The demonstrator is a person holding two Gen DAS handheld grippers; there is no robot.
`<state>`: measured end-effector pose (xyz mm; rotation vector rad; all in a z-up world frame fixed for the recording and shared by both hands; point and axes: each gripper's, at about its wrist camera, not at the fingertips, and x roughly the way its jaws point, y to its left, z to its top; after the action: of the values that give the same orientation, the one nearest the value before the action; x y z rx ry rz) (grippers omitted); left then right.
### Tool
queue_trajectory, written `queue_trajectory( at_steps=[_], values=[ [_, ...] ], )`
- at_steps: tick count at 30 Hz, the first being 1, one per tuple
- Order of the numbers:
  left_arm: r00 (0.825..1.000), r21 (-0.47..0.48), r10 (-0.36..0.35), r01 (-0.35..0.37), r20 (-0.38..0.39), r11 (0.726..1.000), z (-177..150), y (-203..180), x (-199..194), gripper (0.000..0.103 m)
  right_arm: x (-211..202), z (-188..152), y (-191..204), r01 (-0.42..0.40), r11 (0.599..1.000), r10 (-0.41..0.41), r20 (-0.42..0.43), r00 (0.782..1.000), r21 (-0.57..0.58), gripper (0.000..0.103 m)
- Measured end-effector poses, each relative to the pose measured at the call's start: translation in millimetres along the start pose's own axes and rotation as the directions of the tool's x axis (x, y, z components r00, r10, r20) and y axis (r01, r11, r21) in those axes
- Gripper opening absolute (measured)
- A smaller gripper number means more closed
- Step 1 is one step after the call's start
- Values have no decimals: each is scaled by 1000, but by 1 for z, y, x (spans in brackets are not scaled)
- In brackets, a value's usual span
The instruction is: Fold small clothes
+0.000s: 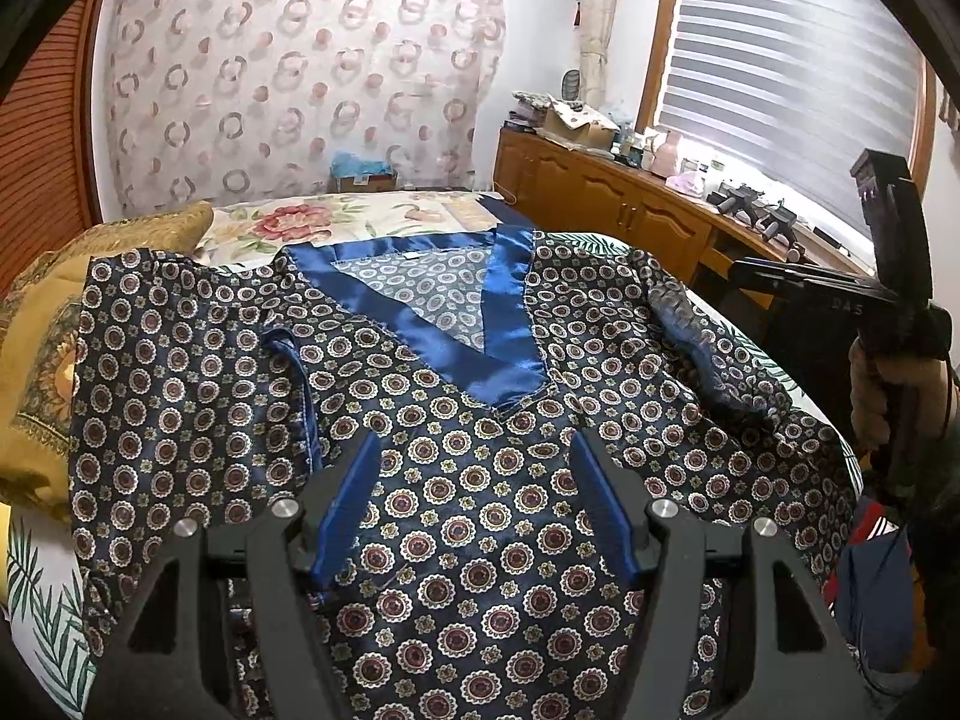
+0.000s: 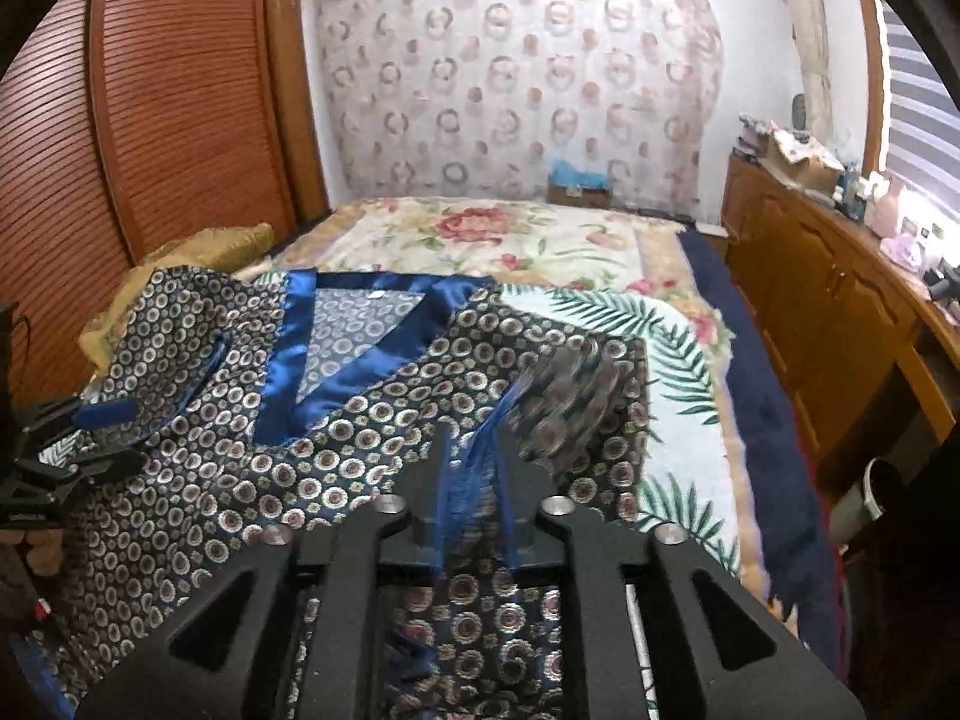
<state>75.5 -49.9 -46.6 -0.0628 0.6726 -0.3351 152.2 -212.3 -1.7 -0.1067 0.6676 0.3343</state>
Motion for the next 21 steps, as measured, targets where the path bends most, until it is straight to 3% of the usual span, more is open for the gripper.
queue_trajectory(
  at_steps=[1,6,21],
  values=[
    [1000,-1,0,0,0,1000,0,0,0,65,-2,-1,-3,4,1000,-4,6,1000,1,37],
    [1000,-3,0,0,-1,1000,0,1,0,65,1,-6,-21,48,999,-47,-12,999,20,42],
    [998,-25,57,-57,-3,998,7,29,-2,65,52,-27,-56,117,992,-109,-159,981,44,46]
  ],
)
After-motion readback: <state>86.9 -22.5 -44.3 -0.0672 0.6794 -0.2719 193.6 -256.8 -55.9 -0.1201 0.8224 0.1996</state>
